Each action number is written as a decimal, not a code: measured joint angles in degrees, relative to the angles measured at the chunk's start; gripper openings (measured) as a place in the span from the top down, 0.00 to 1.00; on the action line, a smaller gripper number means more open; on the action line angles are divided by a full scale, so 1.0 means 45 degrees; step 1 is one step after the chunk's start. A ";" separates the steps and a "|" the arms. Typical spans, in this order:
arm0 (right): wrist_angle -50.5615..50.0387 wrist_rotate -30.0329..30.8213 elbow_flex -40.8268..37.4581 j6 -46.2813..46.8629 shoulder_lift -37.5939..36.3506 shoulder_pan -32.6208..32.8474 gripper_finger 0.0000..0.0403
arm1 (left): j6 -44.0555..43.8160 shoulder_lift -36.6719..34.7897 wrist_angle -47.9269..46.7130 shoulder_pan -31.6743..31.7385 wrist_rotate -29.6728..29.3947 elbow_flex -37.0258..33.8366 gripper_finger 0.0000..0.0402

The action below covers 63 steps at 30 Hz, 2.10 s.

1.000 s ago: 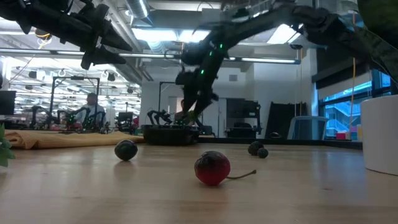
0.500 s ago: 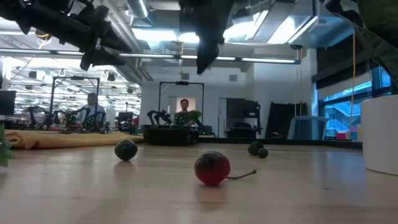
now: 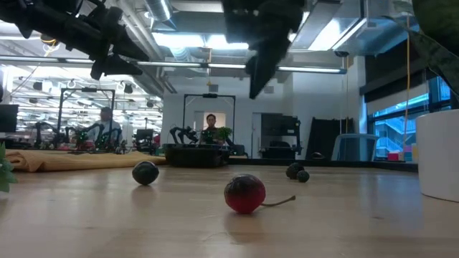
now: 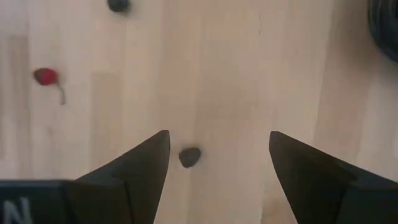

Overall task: Pick and placing Produce into tupperware
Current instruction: Put the blackberry into the black bin

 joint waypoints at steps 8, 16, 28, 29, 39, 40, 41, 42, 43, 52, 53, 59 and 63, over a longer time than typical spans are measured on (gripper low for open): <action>0.4791 0.1554 -0.6200 -0.0070 -0.3155 0.0052 0.32 | 0.0000 -0.0115 -0.0017 0.0000 0.0005 0.0000 0.40; 0.8056 0.1536 -0.9427 0.0627 -0.3119 0.1003 0.32 | 0.0000 -0.0106 -0.0014 0.0000 0.0005 0.0000 0.40; 1.1001 0.1560 -1.1245 0.1900 -0.3073 0.1501 0.32 | -0.0063 -0.0105 -0.0010 0.0000 0.0005 0.0000 0.40; 1.1149 0.1563 -1.1354 0.1901 -0.3073 0.1501 0.32 | -0.0164 -0.0106 -0.0010 0.0000 0.0005 0.0000 0.40; 1.1728 0.2192 -1.1701 0.1847 -0.3073 0.1501 0.32 | -0.0274 -0.0106 -0.0010 0.0002 0.0005 0.0000 0.40; 1.1737 0.2199 -1.1701 0.1847 -0.3073 0.1501 0.32 | -0.0275 -0.0106 -0.0010 0.0000 0.0005 0.0000 0.40; 1.1747 0.2199 -1.1701 0.1847 -0.3072 0.1501 0.32 | -0.0277 -0.0102 -0.0010 0.0000 0.0005 0.0000 0.40; 1.1780 0.2199 -1.1701 0.1847 -0.3019 0.1501 0.32 | -0.0277 -0.0106 -0.0010 0.0000 0.0004 0.0000 0.40; 1.1879 0.2204 -1.1701 0.1851 -0.2928 0.1501 0.32 | -0.0277 -0.0106 -0.0010 0.0000 0.0005 0.0000 0.40; 1.2255 0.2297 -1.1647 0.1905 -0.1987 0.1603 0.35 | -0.0277 -0.0091 -0.0015 0.0000 0.0000 0.0000 0.40; 1.2244 0.2301 -1.1644 0.1900 -0.1972 0.1603 0.36 | -0.0277 -0.0091 -0.0010 0.0000 0.0000 0.0000 0.40; 1.2075 0.2296 -1.1642 0.1895 -0.1932 0.1598 0.48 | -0.0277 -0.0091 -0.0015 0.0004 0.0000 0.0000 0.40; 1.1980 0.2291 -1.1642 0.1891 -0.1918 0.1598 0.55 | -0.0276 -0.0091 -0.0014 0.0004 0.0000 0.0000 0.40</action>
